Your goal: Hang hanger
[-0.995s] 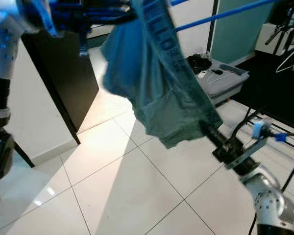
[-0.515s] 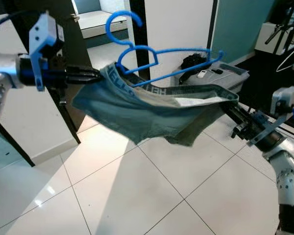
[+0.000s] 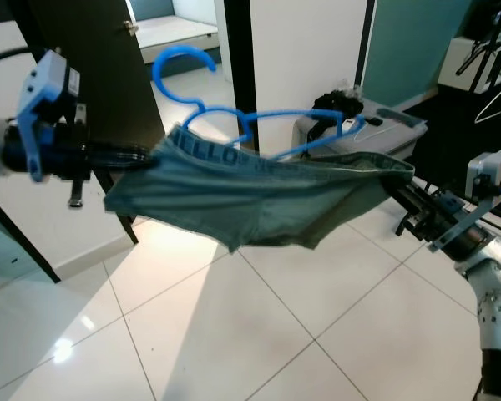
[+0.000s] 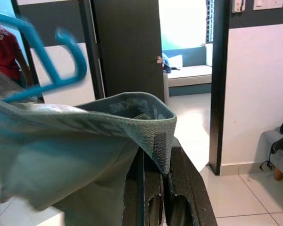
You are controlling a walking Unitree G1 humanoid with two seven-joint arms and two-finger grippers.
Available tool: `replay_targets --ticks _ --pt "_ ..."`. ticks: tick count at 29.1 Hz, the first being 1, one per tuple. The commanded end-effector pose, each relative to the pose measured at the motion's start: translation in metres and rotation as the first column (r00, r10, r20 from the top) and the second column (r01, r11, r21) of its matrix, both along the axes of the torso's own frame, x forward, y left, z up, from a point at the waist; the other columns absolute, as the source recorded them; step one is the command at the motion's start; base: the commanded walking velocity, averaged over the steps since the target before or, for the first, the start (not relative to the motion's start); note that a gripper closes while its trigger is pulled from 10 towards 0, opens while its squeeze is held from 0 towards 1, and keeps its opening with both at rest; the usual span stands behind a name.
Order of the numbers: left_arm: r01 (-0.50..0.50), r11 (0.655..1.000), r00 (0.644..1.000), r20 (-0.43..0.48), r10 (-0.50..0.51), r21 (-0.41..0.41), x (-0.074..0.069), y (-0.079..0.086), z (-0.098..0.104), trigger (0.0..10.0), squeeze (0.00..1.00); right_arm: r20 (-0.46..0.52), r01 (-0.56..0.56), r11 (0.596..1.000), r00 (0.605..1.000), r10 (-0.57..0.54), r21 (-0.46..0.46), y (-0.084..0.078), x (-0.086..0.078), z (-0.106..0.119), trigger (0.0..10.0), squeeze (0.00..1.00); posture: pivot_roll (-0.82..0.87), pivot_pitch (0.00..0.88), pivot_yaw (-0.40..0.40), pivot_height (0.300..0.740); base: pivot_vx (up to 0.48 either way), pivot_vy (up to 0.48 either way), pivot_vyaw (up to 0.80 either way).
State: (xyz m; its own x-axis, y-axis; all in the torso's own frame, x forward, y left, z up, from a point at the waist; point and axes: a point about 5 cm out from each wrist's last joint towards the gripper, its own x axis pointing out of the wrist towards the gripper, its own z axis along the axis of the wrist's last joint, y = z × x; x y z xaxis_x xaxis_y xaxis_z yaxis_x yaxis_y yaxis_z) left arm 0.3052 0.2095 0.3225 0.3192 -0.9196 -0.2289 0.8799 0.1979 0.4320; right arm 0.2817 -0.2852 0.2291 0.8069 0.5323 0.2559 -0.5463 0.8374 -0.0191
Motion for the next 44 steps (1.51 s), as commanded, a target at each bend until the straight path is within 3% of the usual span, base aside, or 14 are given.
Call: replay_targets --ticks 1,7,12,18,23,29,44 --pt "0.018 1.0 1.0 -0.015 -0.017 0.02 -0.006 0.003 0.002 10.0 0.0 0.006 0.01 1.0 1.0 -0.01 -0.015 -0.002 -0.001 0.0 0.0 0.0 -0.02 0.0 0.035 0.74 0.0 0.0 0.0" --pt "0.034 0.997 0.998 -0.051 -0.031 0.064 -0.01 0.002 -0.004 10.0 0.0 0.009 0.0 1.0 1.0 0.0 -0.018 0.0 0.0 0.0 0.0 0.0 -0.02 0.0 0.035 0.74 0.0 0.0 0.0" --pt "0.011 0.989 0.997 -0.073 0.0 0.149 -0.01 0.003 -0.015 10.0 0.0 0.013 -0.006 1.0 1.0 0.007 -0.016 0.0 0.0 0.001 0.0 0.0 -0.02 0.0 0.036 0.74 0.0 0.0 0.0" --pt "-0.053 0.991 0.997 -0.046 0.059 0.126 -0.003 0.001 -0.017 10.0 0.0 0.035 -0.038 0.999 0.999 0.038 -0.008 0.003 -0.002 0.006 0.0 0.0 -0.02 0.0 0.036 0.74 0.0 0.0 0.0" --pt "-0.109 0.993 0.994 0.005 0.109 0.042 0.003 -0.002 -0.01 10.0 0.0 0.039 -0.126 0.992 0.991 0.126 0.009 0.011 -0.007 0.009 0.0 0.0 -0.02 0.0 0.035 0.74 0.0 0.0 0.0" --pt "-0.056 0.998 0.998 0.036 0.057 -0.041 -0.004 -0.004 0.007 10.0 0.0 0.011 -0.141 0.99 0.99 0.141 -0.008 0.014 -0.008 0.002 0.0 0.0 -0.02 0.0 0.03 0.74 0.0 0.0 0.0" --pt "-0.041 0.998 0.999 0.007 0.041 0.04 -0.01 -0.001 -0.003 10.0 0.0 0.026 -0.115 0.993 0.993 0.115 -0.005 0.008 -0.006 0.008 0.0 0.0 -0.02 0.0 0.029 0.74 0.0 0.0 0.0"
